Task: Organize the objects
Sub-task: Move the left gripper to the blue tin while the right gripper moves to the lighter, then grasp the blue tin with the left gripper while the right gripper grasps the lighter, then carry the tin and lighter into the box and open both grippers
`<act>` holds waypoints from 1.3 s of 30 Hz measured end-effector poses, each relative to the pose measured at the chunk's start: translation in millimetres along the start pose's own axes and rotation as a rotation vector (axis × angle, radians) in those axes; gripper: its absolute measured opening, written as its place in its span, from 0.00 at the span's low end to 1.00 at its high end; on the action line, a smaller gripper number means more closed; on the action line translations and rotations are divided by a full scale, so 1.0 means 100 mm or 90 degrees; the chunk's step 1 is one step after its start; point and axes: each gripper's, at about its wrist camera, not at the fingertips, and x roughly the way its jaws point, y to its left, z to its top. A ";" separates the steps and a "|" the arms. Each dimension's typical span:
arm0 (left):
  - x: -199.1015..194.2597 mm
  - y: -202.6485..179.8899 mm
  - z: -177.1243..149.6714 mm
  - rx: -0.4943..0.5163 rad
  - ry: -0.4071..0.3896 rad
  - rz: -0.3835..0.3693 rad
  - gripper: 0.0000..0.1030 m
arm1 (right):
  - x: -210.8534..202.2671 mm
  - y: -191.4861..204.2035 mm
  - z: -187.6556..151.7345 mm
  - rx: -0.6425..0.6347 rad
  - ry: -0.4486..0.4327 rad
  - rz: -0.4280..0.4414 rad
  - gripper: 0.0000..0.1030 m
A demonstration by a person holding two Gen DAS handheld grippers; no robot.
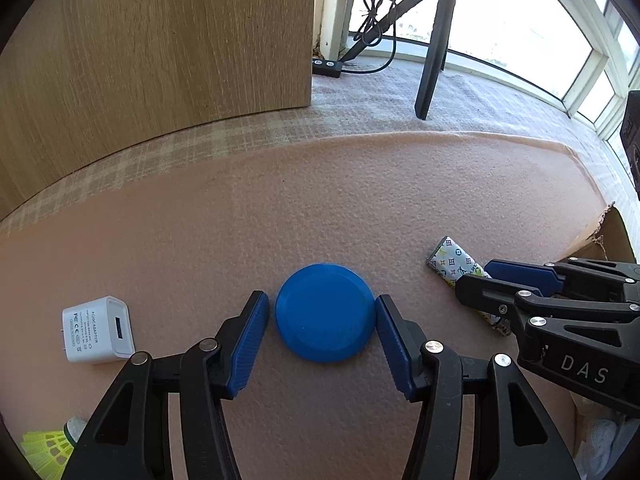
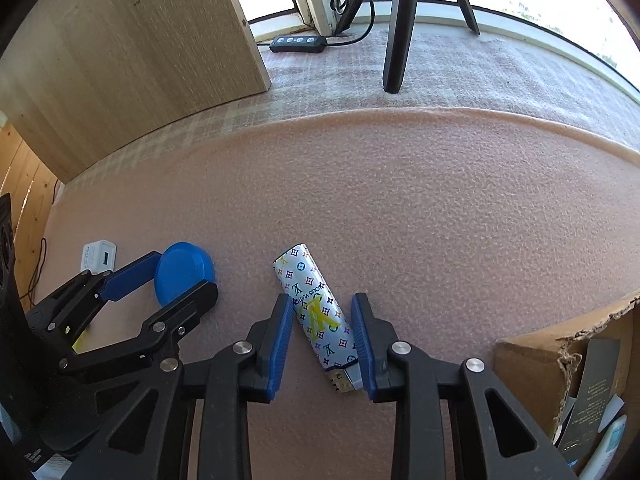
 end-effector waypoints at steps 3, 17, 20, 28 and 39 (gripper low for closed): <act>-0.01 0.04 -0.01 -0.006 0.002 -0.007 0.52 | -0.01 0.00 -0.01 0.004 -0.004 -0.003 0.26; -0.27 0.10 -0.47 -0.013 -0.006 -0.025 0.52 | -0.15 0.05 -0.44 -0.015 -0.026 -0.004 0.18; -0.35 0.10 -0.62 -0.023 -0.007 -0.034 0.52 | -0.21 0.01 -0.60 0.004 -0.031 0.015 0.18; -0.59 0.04 -1.03 -0.044 -0.014 -0.042 0.52 | -0.39 -0.02 -1.02 0.026 -0.058 0.037 0.11; -0.77 -0.05 -1.17 -0.061 -0.022 -0.051 0.52 | -0.72 -0.07 -1.24 0.037 -0.096 0.064 0.10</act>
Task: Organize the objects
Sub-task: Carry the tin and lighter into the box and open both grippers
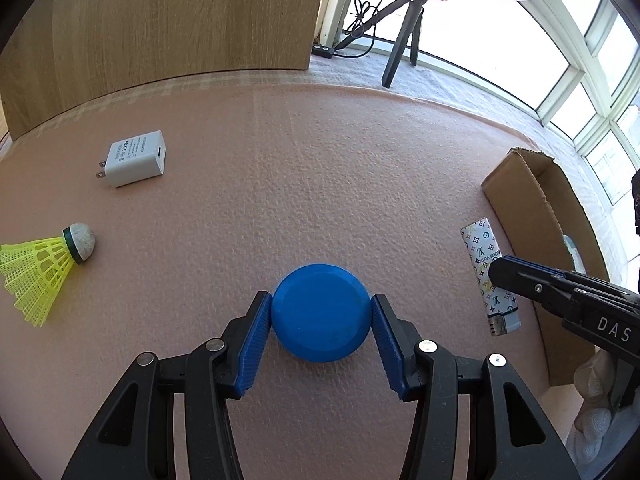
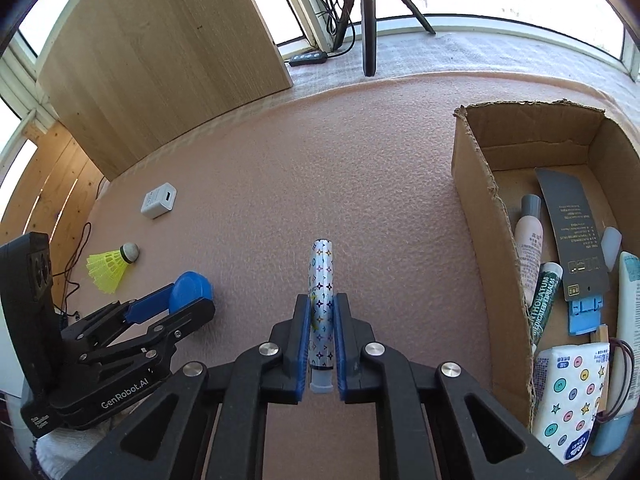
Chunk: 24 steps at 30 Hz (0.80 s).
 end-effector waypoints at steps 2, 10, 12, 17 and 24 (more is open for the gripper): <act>-0.04 -0.05 0.01 0.003 -0.005 -0.005 0.52 | -0.13 0.01 0.00 -0.005 -0.016 0.001 0.10; -0.23 -0.44 0.13 0.040 -0.030 -0.035 0.52 | -0.67 -0.16 -0.03 -0.004 -0.069 -0.002 0.10; -0.25 -0.58 0.18 0.052 -0.036 -0.045 0.52 | -0.81 -0.27 -0.06 0.003 -0.079 -0.009 0.10; -0.29 -0.96 0.26 0.082 -0.046 -0.078 0.52 | -1.10 -0.57 -0.17 0.025 -0.097 -0.036 0.10; -0.30 -1.63 0.30 0.141 -0.049 -0.118 0.52 | -1.36 -1.04 -0.37 0.067 -0.109 -0.077 0.10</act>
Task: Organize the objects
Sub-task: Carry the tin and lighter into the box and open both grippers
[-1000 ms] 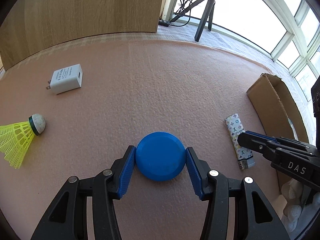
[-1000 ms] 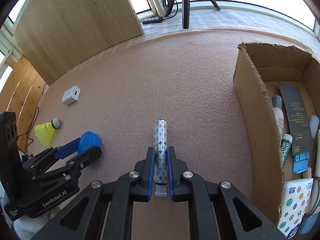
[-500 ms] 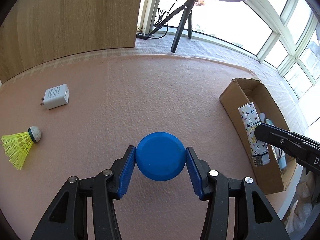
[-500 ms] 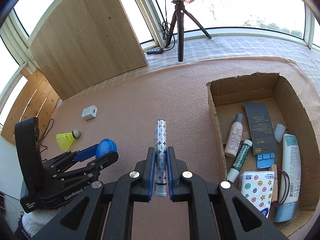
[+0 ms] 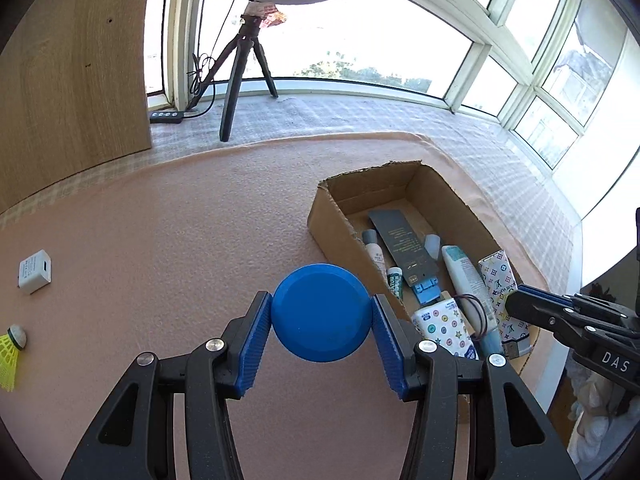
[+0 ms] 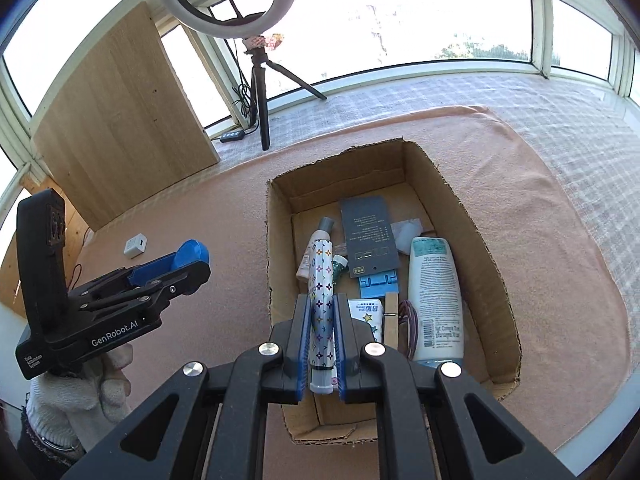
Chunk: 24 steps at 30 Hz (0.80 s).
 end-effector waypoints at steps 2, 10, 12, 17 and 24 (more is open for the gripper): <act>0.05 -0.15 0.05 0.015 0.001 -0.008 0.52 | -0.05 -0.14 -0.03 0.011 -0.002 -0.009 0.10; 0.32 -0.64 0.24 0.060 0.006 -0.016 0.52 | -0.14 -0.52 -0.09 0.045 -0.003 -0.027 0.10; 0.39 -0.71 0.30 0.067 0.006 -0.013 0.52 | -0.14 -0.58 -0.10 0.050 -0.001 -0.027 0.10; 0.52 -0.89 0.42 0.079 0.009 -0.014 0.52 | -0.13 -0.67 -0.10 0.054 0.001 -0.026 0.10; 0.65 -1.00 0.53 0.075 0.026 -0.027 0.58 | -0.13 -0.68 -0.09 0.050 0.010 0.004 0.17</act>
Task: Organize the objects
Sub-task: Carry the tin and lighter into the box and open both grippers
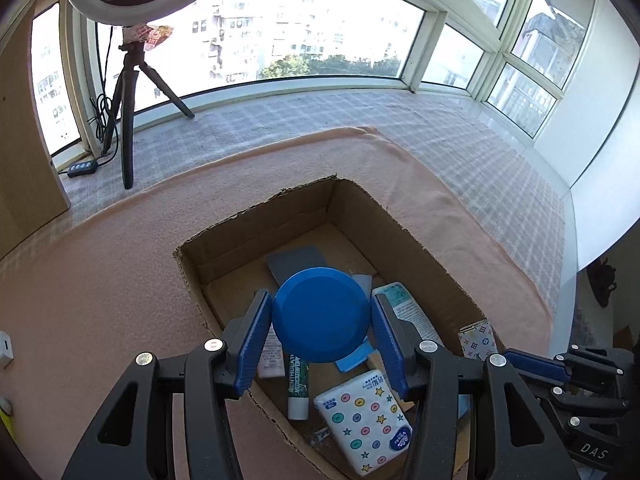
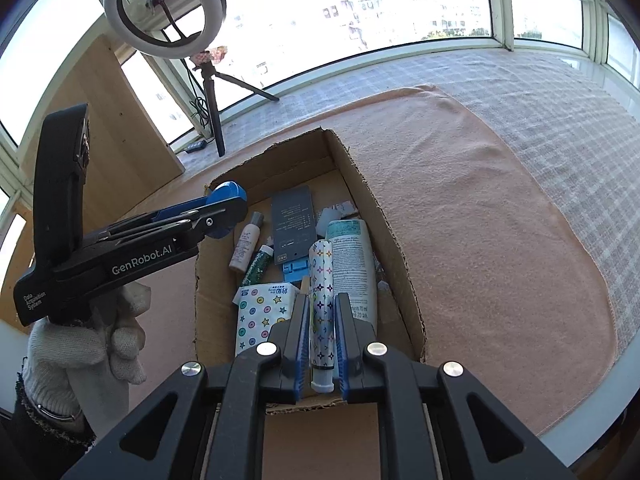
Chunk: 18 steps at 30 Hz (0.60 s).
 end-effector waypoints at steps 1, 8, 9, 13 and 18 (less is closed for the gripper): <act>0.01 0.01 0.01 -0.007 0.003 -0.003 0.61 | 0.00 0.00 0.00 -0.001 0.003 -0.001 0.33; -0.04 0.13 0.02 -0.021 -0.003 0.005 0.68 | -0.07 0.06 0.02 -0.010 -0.023 -0.015 0.58; -0.06 0.14 0.02 -0.021 -0.005 0.007 0.68 | -0.07 0.07 0.03 -0.009 -0.021 -0.013 0.58; -0.12 0.22 -0.02 -0.026 -0.009 0.011 0.68 | -0.05 0.10 0.03 -0.008 -0.019 -0.015 0.58; -0.23 0.35 -0.09 -0.035 -0.012 0.027 0.68 | -0.03 0.22 0.02 -0.022 -0.017 -0.017 0.58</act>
